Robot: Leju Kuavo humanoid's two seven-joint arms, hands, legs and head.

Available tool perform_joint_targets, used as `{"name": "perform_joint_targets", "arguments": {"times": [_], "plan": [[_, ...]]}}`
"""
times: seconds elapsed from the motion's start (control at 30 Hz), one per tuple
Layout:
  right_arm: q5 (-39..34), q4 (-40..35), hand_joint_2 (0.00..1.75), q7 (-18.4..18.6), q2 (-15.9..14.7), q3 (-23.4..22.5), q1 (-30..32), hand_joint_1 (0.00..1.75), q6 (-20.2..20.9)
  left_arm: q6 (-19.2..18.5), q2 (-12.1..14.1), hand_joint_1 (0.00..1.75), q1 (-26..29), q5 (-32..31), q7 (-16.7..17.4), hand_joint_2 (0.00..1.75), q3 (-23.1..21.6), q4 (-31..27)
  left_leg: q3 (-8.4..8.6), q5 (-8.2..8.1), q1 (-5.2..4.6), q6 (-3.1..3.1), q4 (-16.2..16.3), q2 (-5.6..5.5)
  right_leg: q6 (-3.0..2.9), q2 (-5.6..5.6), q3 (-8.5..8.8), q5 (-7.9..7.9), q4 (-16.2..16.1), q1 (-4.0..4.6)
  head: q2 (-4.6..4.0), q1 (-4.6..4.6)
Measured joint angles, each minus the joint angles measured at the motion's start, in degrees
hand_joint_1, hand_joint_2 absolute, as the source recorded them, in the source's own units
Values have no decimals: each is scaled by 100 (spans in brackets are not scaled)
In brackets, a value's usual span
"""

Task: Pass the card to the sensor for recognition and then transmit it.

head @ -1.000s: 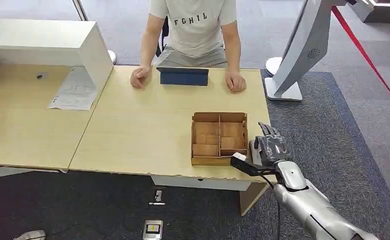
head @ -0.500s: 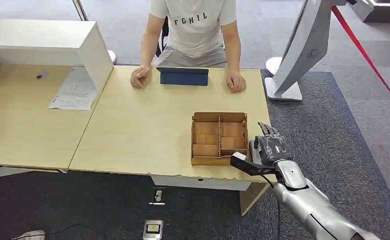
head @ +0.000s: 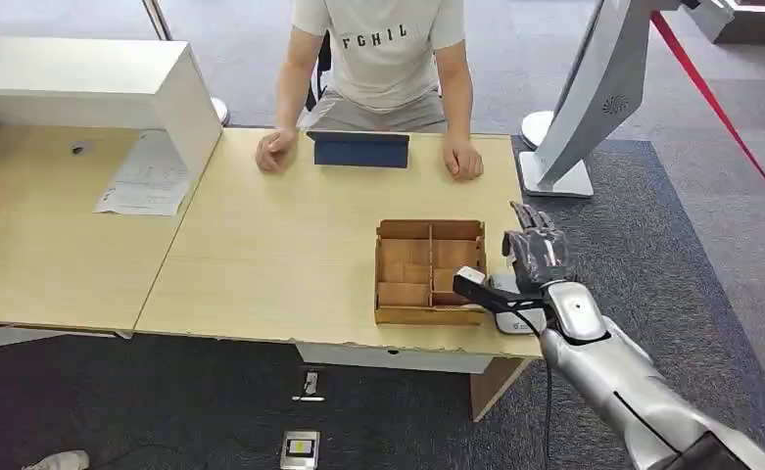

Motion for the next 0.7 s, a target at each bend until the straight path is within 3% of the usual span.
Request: {"name": "perform_joint_targets", "arguments": {"times": [0.13, 0.37, 0.7], "plan": [[200, -172, 175, 7, 0, 52, -582, 175, 233, -44, -15, 0, -5, 4, -44, 0, -13, 0, 1, 1, 2, 1, 1, -1, 2, 1, -3, 1, -2, 1, 0, 2], [321, -439, 175, 55, 26, 181, -1050, 175, 380, -59, -28, 0, -6, 15, -81, 0, -103, 0, -7, 2, 2, 2, 1, -2, 2, 1, -10, 2, -2, 2, 0, 0], [391, -588, 175, 37, 96, 302, -1183, 175, 417, -89, -31, 0, -6, -9, -88, 0, -138, 0, -7, 2, 3, 2, 1, 0, 2, 1, -8, 2, -2, 3, 0, 0]]}}
